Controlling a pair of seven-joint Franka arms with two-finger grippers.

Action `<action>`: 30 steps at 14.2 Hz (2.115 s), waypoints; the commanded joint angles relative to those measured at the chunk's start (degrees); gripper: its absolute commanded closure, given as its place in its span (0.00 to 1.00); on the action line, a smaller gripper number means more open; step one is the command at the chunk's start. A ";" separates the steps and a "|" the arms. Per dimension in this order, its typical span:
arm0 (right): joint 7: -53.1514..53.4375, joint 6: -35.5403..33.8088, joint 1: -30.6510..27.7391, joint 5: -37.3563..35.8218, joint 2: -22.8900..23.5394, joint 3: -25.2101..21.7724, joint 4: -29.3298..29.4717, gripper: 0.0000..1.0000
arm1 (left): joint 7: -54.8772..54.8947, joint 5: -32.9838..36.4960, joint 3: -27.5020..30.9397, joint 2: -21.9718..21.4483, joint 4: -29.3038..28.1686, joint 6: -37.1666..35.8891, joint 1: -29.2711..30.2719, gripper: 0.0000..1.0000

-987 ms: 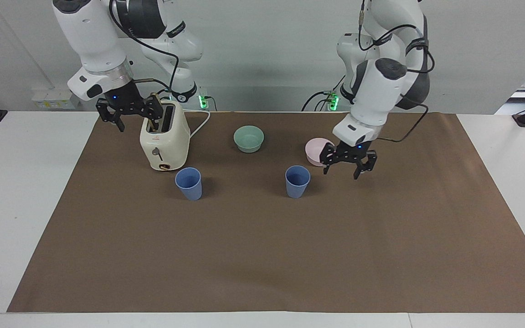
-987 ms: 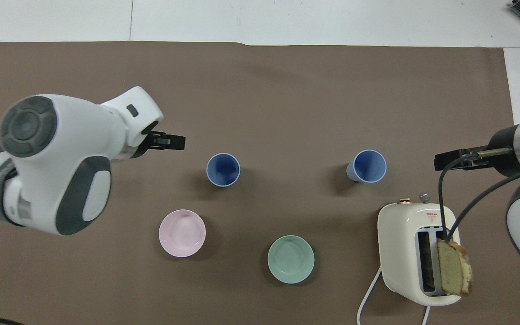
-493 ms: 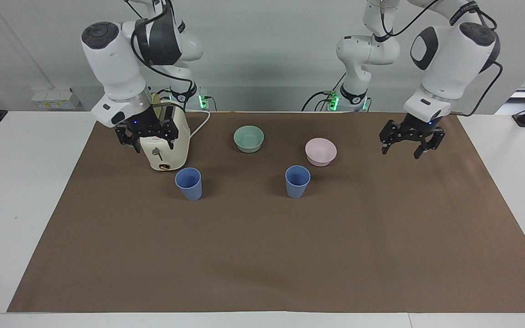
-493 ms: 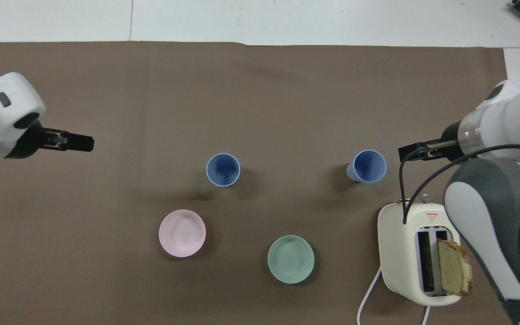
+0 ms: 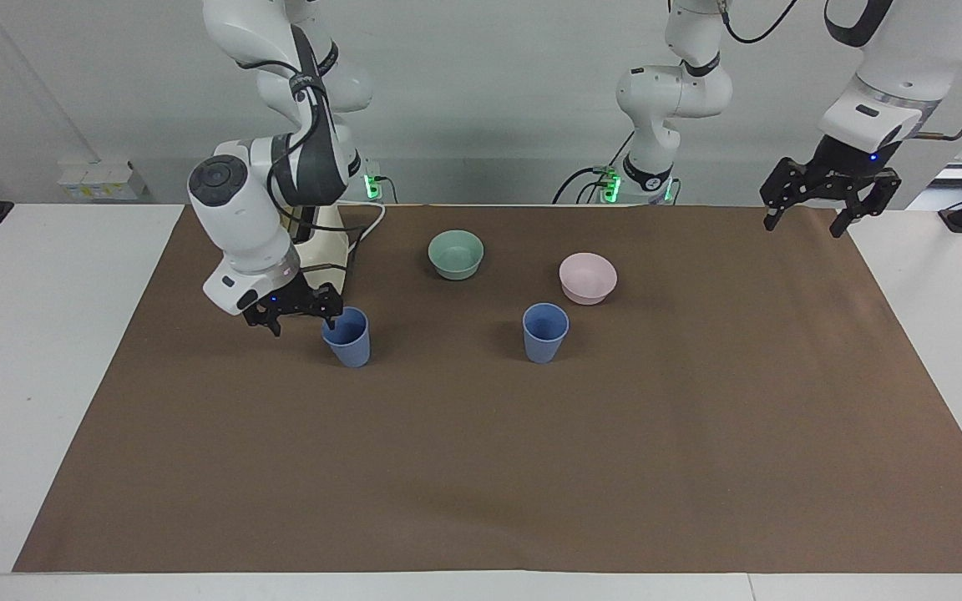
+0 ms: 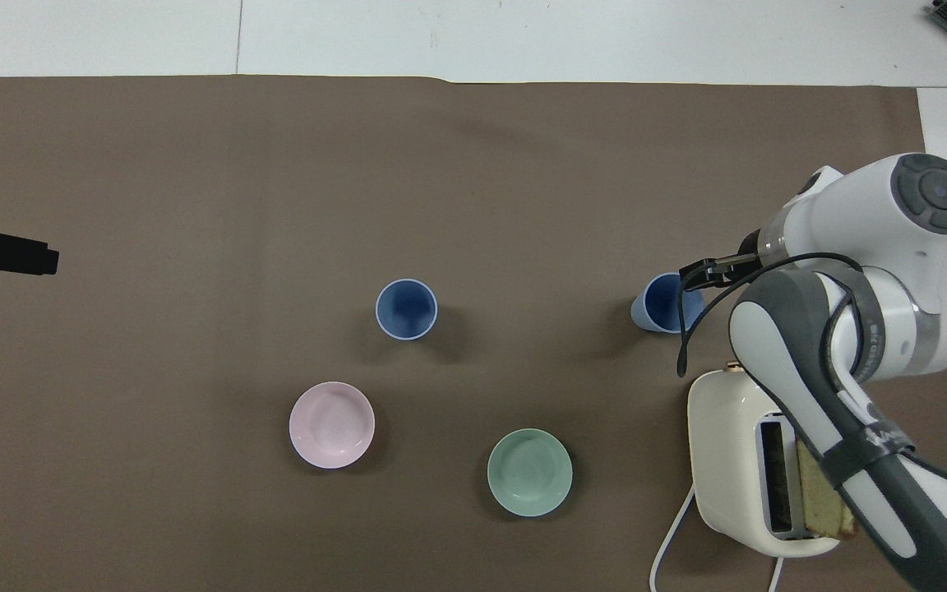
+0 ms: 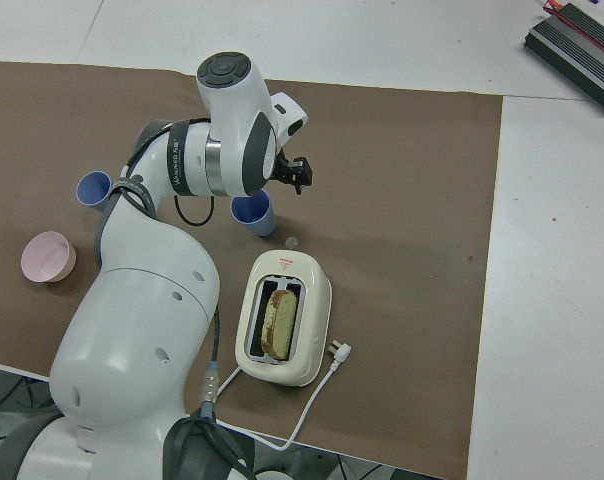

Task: Stack blue cups with both arms
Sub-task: 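Withdraw the left gripper while the right gripper reaches the other cup, then grasp the second blue cup with the right gripper and lift it, then carry the held blue cup with the right gripper over the center cup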

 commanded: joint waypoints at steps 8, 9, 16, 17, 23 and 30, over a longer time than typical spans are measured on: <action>-5.57 2.68 0.17 -0.60 0.17 0.05 -4.06 1.00 | -0.31 0.83 -0.48 0.85 1.83 -5.18 1.98 0.00; -5.31 2.60 0.26 -0.60 0.17 0.05 -3.89 1.00 | -0.40 0.74 -0.40 0.84 1.83 -5.18 1.98 0.00; -4.26 -7.93 1.49 0.54 0.08 1.10 6.64 1.00 | -0.22 0.74 -0.40 0.84 1.83 -5.18 1.98 0.00; -3.04 -9.26 1.49 1.68 0.08 1.28 8.66 1.00 | -0.22 0.74 -0.40 0.84 1.92 -5.18 1.98 0.00; 7.05 -17.70 7.01 2.66 5.08 1.90 22.20 1.00 | -0.14 0.74 -0.40 0.84 1.92 -5.09 1.98 0.00; 32.27 -14.03 19.75 2.74 7.73 1.90 28.98 1.00 | -0.22 0.74 -0.40 0.84 1.92 -5.09 1.98 0.00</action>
